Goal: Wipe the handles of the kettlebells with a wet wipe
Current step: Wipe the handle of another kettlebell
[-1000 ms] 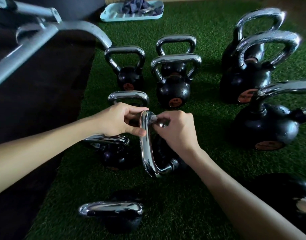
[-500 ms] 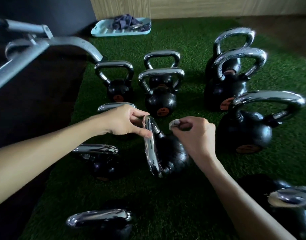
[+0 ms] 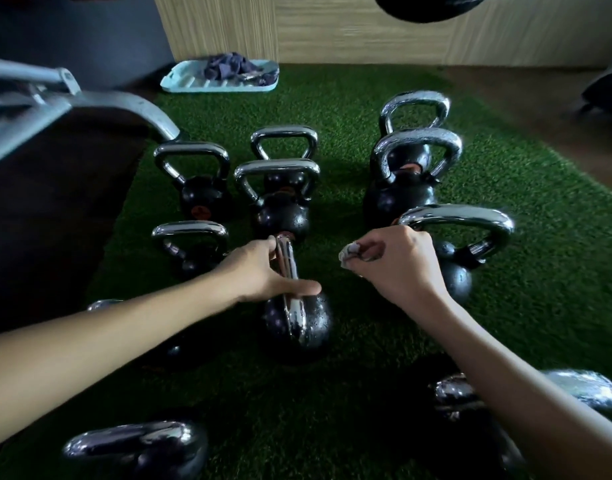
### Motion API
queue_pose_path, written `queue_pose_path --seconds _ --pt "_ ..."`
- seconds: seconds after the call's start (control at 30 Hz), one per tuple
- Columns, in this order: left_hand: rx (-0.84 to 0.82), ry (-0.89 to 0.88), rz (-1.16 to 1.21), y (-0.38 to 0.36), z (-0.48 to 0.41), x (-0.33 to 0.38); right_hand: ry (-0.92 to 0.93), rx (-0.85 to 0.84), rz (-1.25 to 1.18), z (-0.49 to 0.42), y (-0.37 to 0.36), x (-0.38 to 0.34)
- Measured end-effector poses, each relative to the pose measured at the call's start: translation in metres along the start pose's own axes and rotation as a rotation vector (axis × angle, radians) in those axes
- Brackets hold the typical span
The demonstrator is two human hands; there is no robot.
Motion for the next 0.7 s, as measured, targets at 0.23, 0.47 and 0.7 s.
queue_pose_path --seconds 0.23,0.47,0.7 --pt "-0.028 -0.094 0.123 -0.002 -0.014 -0.001 0.056 -0.078 0.009 -0.014 0.006 -0.006" --pt "-0.488 -0.377 -0.096 0.023 -0.042 0.009 0.017 -0.153 -0.055 -0.023 0.008 -0.007" --pt "-0.693 -0.557 -0.550 0.033 -0.061 0.049 -0.031 -0.141 -0.076 -0.019 0.009 -0.006"
Point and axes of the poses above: each hand's wrist, its own z-axis away from the middle knuckle, its own y-axis out of the back of the hand, x = y × z, the point moved 4 cm from there along -z, towards the middle knuckle, and after that the axes turned 5 degrees about x, right-handed, at the moved point
